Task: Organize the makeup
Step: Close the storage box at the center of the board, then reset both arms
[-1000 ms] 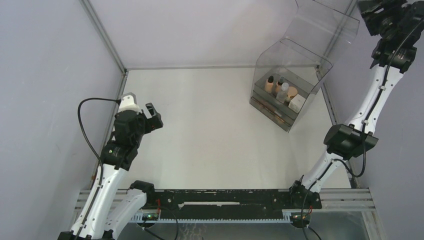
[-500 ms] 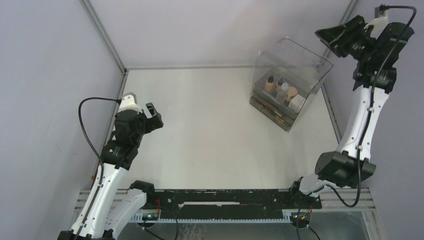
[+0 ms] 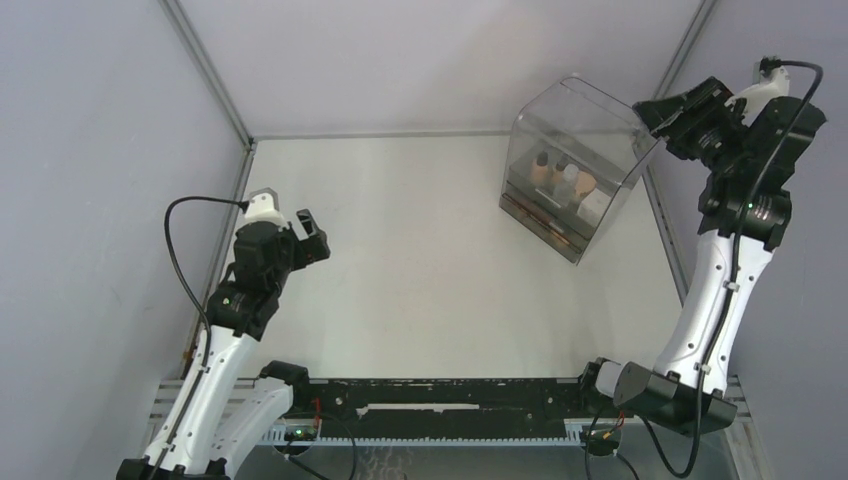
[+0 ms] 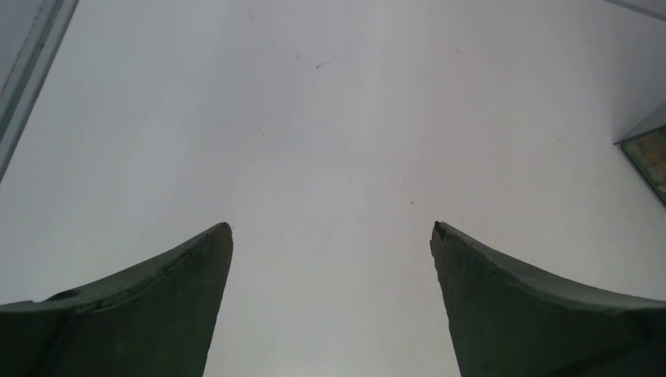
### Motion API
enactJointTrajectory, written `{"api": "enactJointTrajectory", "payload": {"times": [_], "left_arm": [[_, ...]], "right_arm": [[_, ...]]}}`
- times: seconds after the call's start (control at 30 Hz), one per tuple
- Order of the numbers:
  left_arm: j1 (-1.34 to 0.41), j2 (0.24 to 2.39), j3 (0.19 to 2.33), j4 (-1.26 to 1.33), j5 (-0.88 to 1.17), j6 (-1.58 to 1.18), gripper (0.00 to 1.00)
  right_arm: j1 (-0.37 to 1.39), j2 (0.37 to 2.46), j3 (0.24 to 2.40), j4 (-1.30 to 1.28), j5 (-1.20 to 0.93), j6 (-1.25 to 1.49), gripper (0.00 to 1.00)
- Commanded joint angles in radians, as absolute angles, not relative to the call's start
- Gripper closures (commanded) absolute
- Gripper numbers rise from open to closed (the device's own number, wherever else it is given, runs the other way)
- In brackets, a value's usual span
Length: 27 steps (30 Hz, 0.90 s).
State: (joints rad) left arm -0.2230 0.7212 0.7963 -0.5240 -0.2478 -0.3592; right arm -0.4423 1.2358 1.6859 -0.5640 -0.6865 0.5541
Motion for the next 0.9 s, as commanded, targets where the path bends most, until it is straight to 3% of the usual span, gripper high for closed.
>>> {"api": "enactJointTrajectory", "payload": {"times": [0.0,0.4,0.53,0.87], "left_arm": [[-0.216,0.723,0.773,-0.473,-0.213,-0.373,0.0],[-0.216,0.764,0.802,-0.442,-0.153,-0.372,0.0],[-0.216,0.806,0.851,-0.484,-0.149,-0.372,0.0],[-0.216,0.781,0.83,-0.448,-0.018,-0.286,0.0]], "right_arm": [[-0.363,1.169,1.625,-0.646,-0.52,0.434,0.37],[0.541,1.174,1.35,-0.606,-0.025,0.306,0.19],[0.626,1.222,1.322,-0.546,0.092,0.356,0.16],[0.643,1.21,1.279,-0.44,0.253,0.348,0.14]]}}
